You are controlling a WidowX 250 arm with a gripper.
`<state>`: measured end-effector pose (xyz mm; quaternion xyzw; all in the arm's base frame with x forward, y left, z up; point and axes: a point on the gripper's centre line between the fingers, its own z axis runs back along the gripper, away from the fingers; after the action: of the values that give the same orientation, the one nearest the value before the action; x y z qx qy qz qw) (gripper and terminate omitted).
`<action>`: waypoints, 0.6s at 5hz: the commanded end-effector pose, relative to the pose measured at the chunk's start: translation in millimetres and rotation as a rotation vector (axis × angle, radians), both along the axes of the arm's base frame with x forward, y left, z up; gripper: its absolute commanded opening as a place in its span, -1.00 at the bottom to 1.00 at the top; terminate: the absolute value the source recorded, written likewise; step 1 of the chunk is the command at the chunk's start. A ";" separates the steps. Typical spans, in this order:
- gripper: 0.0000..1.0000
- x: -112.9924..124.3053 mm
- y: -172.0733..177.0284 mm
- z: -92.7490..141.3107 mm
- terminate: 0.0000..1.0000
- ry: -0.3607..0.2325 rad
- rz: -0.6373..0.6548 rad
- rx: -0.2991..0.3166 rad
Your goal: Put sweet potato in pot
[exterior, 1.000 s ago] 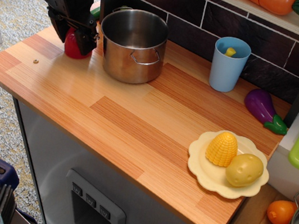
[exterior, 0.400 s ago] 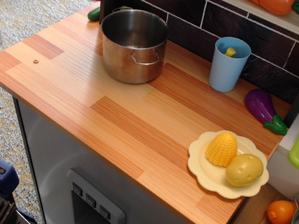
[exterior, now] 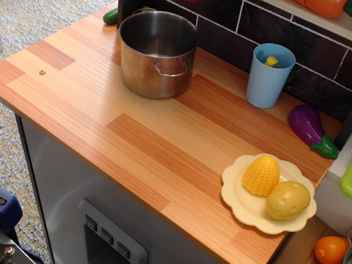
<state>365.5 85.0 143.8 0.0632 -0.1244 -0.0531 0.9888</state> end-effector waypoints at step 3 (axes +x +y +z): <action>1.00 -0.5 1.0 17.2 -1.00 -0.065 0.030 -0.007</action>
<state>364.0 85.2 139.8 0.0541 -0.1253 -0.0354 0.9900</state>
